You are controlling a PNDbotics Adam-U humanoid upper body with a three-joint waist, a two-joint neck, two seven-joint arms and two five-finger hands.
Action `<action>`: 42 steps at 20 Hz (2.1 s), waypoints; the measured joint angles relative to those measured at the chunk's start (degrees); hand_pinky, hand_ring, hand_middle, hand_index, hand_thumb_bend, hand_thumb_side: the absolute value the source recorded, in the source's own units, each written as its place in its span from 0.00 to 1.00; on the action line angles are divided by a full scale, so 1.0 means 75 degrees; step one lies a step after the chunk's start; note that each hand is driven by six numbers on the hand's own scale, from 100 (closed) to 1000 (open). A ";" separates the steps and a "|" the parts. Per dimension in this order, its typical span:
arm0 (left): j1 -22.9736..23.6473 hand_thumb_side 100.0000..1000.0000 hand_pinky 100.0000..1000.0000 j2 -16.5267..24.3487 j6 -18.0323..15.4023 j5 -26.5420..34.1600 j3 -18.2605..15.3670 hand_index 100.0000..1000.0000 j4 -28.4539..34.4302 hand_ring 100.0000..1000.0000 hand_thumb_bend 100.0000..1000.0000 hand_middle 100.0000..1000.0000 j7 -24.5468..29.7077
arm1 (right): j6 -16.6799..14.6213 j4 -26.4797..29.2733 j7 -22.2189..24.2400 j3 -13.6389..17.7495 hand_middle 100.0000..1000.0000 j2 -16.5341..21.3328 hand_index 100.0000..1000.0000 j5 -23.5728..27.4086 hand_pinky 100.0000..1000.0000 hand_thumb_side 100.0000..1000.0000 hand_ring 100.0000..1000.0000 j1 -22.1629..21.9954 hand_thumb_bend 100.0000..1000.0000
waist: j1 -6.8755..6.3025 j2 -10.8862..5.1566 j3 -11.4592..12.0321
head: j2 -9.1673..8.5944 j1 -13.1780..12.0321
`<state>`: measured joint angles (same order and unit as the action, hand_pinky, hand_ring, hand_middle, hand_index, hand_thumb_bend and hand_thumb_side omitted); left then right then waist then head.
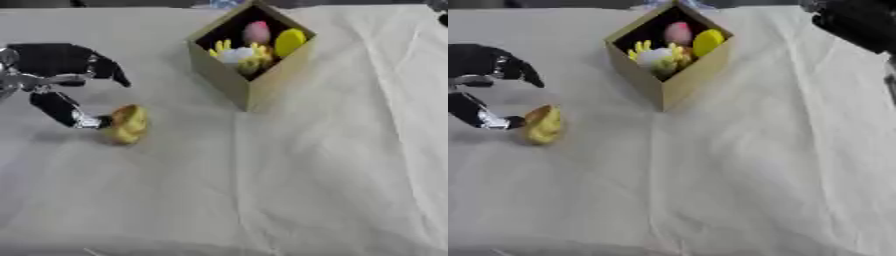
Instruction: Pick up objects on the table and place them in the box.
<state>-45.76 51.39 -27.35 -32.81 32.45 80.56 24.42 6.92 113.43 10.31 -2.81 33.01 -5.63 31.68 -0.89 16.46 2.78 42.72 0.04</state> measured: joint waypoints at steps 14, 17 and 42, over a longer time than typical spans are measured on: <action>-0.0225 0.73 0.82 -0.0074 0.1587 0.1099 -0.0011 0.90 0.0393 0.78 0.47 0.76 0.1168 | 0.0026 0.0000 -0.0026 0.0020 0.65 -0.0074 0.77 0.0008 0.87 0.57 0.68 -0.0060 0.00 | 0.0076 0.0040 -0.0055 | -0.0064 -0.0094; -0.0234 0.73 0.82 -0.0196 0.1945 0.1007 0.0048 0.89 0.0349 0.77 0.48 0.75 0.1237 | 0.0020 0.0000 -0.0031 0.0039 0.65 -0.0075 0.77 0.0018 0.87 0.57 0.68 -0.0060 0.00 | 0.0092 0.0079 -0.0064 | -0.0077 -0.0121; -0.0358 0.43 0.75 -0.0526 0.2014 -0.0144 0.0219 0.85 0.0139 0.72 0.39 0.69 0.1882 | -0.0027 0.0000 -0.0147 0.0093 0.65 -0.0130 0.77 0.0130 0.88 0.61 0.68 -0.0061 0.00 | 0.0144 0.0170 -0.0094 | -0.0164 -0.0171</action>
<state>-48.45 47.45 -12.25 -33.89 34.09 81.60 38.53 6.72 113.43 9.20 -2.11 32.03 -4.65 31.23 0.19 17.74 2.07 41.49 -1.24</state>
